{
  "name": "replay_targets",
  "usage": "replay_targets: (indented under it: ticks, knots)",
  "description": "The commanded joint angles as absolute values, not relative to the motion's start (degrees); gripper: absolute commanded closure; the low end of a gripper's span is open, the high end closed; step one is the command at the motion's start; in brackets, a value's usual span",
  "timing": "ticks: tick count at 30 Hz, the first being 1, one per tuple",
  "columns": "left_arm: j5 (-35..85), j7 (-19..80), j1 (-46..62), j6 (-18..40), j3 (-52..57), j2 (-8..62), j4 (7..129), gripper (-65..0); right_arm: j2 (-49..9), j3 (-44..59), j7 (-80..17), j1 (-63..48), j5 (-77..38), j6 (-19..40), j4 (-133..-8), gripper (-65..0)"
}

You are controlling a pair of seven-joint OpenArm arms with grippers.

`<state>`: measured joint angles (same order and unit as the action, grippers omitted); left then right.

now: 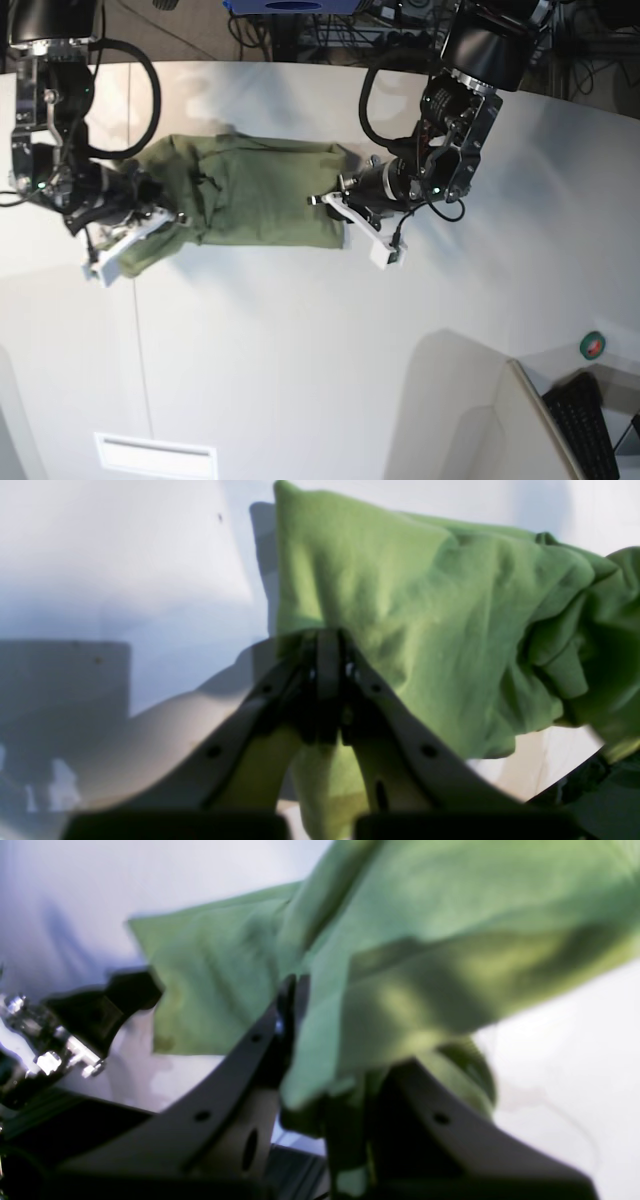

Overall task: Layout the t-shirt on the table in an organized manner, then fold the t-shirt properly
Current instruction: 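Grasp both ends of the folded shirt and fold them toward the middle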

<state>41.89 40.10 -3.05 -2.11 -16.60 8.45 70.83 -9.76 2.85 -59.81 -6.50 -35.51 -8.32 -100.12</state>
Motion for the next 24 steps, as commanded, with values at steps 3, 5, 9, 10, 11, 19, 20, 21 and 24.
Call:
replay_targets:
  ticks: [3, 5, 9, 10, 11, 19, 20, 21, 24]
  knots:
    - [42.24, 39.78, -4.00, -1.89, -16.04, 8.66, 71.60, 0.0, -10.24, -1.54, -59.91, -5.32, -36.26, -10.51, -102.55, 0.0]
    - [42.24, 39.78, -4.00, -1.89, -15.96, 8.75, 71.60, 0.0, -9.98, -3.74, -60.97, -5.05, -36.26, -12.79, -102.55, 0.0]
    - [42.24, 39.78, -4.00, -1.89, -16.48, 8.75, 71.60, 0.0, -9.89, -8.31, -60.97, -3.38, -36.26, -15.78, -102.55, 0.0]
    - [42.24, 39.78, -4.00, -1.89, -16.48, 8.75, 71.60, 0.0, -9.89, -8.92, -60.97, -2.86, -36.26, -15.78, -102.55, 0.0]
    - [42.24, 39.78, -4.00, -1.89, -16.48, 8.75, 71.60, 0.0, -9.89, -9.45, -60.97, -2.42, -36.26, -15.87, -102.46, 0.0]
    - [42.24, 39.78, -4.00, -1.89, -16.13, 8.75, 71.60, 0.0, -6.90, -12.26, -60.97, 0.04, -36.26, -16.22, -102.20, 0.0]
    - [42.24, 39.78, -4.00, -1.89, -16.13, 8.75, 71.60, 0.0, -6.46, -12.26, -60.97, 0.04, -36.26, -16.22, -102.02, 0.0]
    - [42.24, 39.78, -4.00, -1.89, -16.13, 8.75, 71.60, 0.0, -6.20, -12.26, -60.97, 0.13, -36.26, -16.22, -102.02, 0.0]
    - [42.24, 39.78, -4.00, -1.89, -16.04, 8.75, 71.60, 0.0, -5.67, -12.26, -60.97, 0.84, -36.26, -15.96, -101.14, 0.0]
